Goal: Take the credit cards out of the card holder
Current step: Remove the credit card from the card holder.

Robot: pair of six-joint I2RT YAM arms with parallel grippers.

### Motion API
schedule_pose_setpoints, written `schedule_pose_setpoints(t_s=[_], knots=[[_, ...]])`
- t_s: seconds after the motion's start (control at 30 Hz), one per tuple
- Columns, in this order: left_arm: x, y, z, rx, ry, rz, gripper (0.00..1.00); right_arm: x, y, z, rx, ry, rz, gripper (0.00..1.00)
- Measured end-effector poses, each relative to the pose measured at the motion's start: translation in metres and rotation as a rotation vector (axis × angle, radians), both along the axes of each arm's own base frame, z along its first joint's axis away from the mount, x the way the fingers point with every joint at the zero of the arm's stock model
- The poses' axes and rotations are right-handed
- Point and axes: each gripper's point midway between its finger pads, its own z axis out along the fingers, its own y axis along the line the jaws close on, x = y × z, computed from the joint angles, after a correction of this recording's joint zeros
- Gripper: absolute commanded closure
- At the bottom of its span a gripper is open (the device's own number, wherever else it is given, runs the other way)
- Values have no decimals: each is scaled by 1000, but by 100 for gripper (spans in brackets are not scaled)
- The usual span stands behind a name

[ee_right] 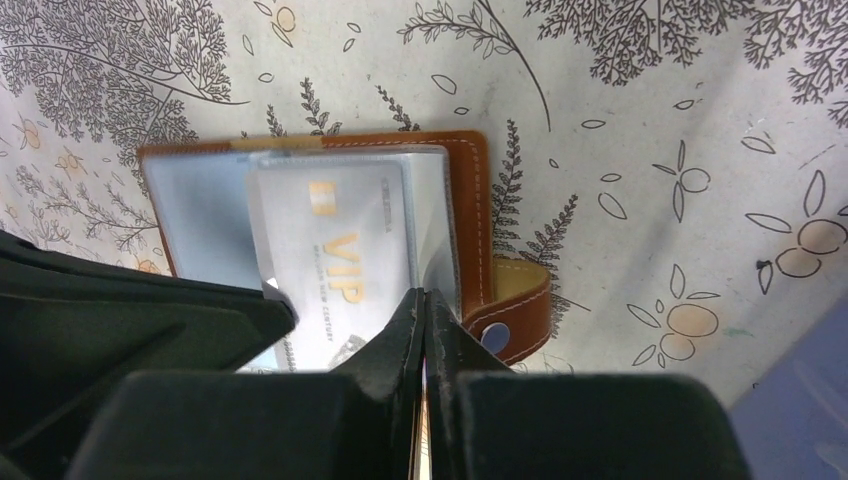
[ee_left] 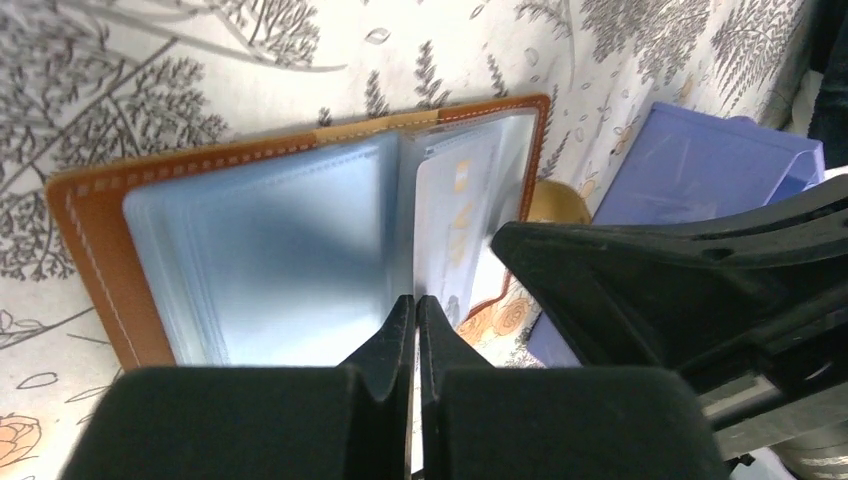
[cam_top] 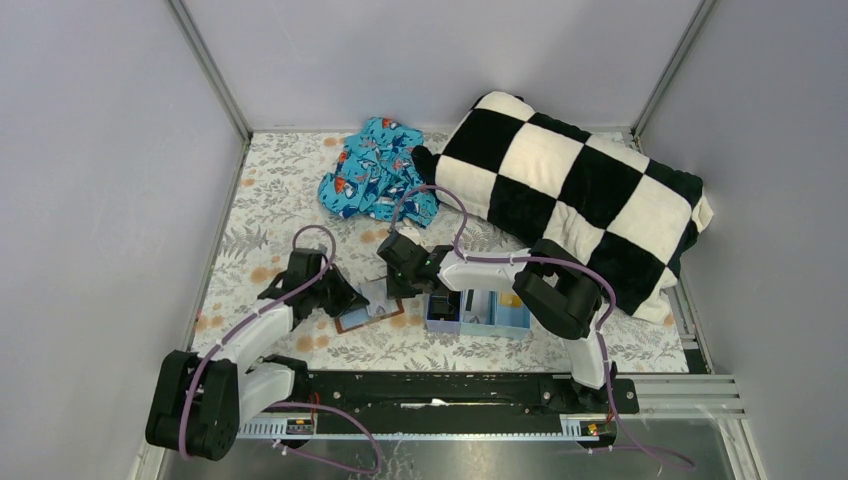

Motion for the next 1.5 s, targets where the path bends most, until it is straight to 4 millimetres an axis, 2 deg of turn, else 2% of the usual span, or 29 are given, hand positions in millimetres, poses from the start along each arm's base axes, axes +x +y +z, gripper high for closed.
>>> schedule_pose_setpoints(t_s=[0.23,0.43,0.6,0.77,1.07,1.23,1.37,1.5], knots=[[26,-1,12,65,13,-61,100,-3,1,0,8,19,-13,100],[45,-2,9,117,55,-136,100,-8,5,0,17,26,-31,91],[42,-3,6,117,69,-155,100,-8,-5,2,6,10,-39,80],[40,-1,5,117,64,-145,100,4,-13,3,-14,-16,-44,71],[35,-2,1,95,45,-117,98,17,-13,18,-17,-67,-58,66],[37,-3,4,84,33,-107,89,24,-5,30,3,-89,-60,66],[37,-3,3,81,35,-102,85,38,19,52,64,-128,-56,66],[33,-1,-2,75,47,-81,80,39,22,49,69,-120,-55,66]])
